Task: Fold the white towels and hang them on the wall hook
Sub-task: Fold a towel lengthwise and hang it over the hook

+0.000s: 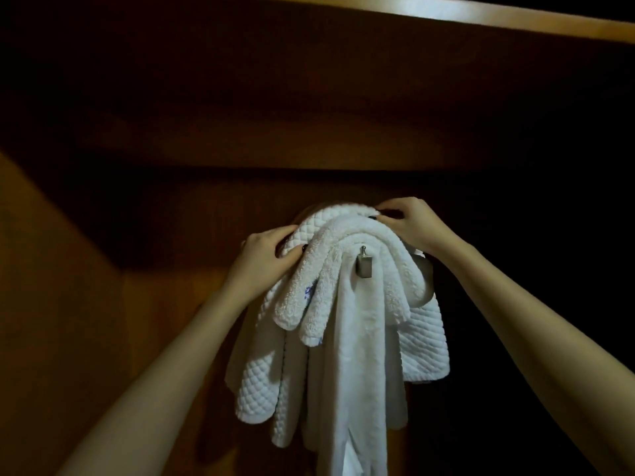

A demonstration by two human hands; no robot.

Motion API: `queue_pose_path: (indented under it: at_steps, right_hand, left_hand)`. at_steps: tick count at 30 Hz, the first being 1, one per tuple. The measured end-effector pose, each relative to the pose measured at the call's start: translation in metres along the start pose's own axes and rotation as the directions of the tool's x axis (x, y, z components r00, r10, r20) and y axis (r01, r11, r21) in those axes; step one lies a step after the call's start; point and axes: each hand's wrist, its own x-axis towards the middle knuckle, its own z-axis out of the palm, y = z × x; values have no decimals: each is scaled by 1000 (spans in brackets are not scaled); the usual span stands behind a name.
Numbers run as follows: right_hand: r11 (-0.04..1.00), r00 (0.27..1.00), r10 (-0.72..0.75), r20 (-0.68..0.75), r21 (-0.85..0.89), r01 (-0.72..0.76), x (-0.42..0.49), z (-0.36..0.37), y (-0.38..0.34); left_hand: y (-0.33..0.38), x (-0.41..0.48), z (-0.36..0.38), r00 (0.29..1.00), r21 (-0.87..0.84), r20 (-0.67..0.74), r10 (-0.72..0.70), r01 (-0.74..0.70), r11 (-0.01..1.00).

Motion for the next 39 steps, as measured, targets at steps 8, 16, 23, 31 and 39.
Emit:
queue_pose_path:
  at_steps: [8,16,23,31,39]
  right_hand:
    - [988,985,-153,-76,9,154,23,3,1]
    - [969,982,-130,-140,190,156,5,15,25]
    - [697,927,280,-249,717,-18,-71,25,60]
    - [719,875,473,-107,620,-313,-175,131,87]
    - [828,893,409,-189,488,-276,-207,166,80]
  left_hand:
    - [2,37,-11,992,126,-126,-17,33,991]
    - [2,39,7,991,-66,-131,-7,-2,998]
    - [-29,-39,6,976,-566,-57,-209,141,813]
    - [-53,-144,69,882,-411,-8,-471,426,806]
    - [-43,-171,94,838,-187,-56,-543,526,830]
